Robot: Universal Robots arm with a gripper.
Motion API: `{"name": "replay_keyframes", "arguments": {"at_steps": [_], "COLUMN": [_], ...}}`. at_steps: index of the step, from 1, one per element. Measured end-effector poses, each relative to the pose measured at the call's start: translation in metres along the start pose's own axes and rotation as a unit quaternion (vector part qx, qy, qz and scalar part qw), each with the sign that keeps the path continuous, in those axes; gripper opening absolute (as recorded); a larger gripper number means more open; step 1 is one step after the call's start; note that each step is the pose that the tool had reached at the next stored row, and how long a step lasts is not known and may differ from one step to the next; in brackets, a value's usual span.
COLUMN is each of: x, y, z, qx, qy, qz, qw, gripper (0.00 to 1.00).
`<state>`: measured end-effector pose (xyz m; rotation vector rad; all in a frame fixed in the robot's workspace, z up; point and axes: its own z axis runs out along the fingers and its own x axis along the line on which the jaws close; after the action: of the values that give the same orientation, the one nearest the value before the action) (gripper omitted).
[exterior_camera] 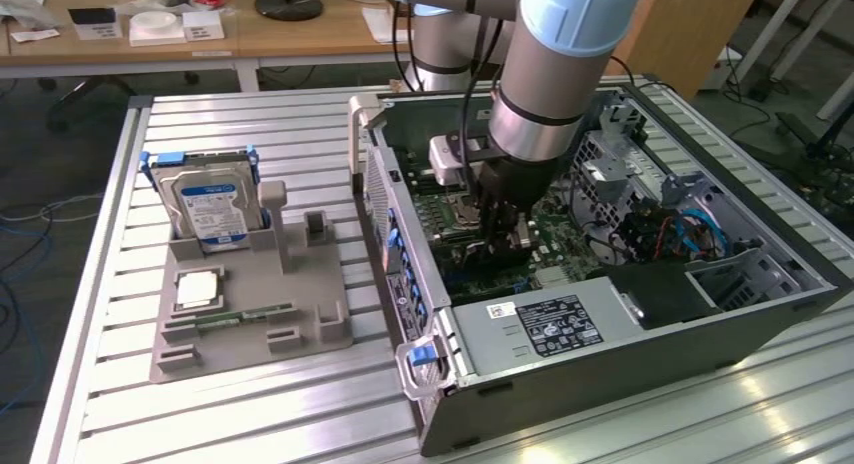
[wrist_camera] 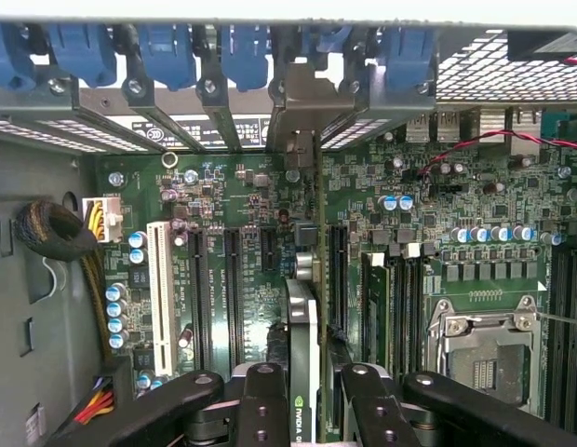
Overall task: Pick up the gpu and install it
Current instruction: 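Insert the gpu into the slot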
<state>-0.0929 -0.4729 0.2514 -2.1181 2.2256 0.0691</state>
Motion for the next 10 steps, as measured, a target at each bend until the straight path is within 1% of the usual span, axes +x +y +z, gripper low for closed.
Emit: {"name": "replay_keyframes", "arguments": {"at_steps": [9, 10], "x": [-0.0003, -0.0003], "y": [0.0002, 0.0002], "z": [0.0021, 0.0035], "qx": [0.0002, 0.0005], "qy": [-0.0001, -0.0007], "qz": [0.002, 0.002], "qw": [1.0000, 1.0000], "gripper": [0.27, 0.27]}}
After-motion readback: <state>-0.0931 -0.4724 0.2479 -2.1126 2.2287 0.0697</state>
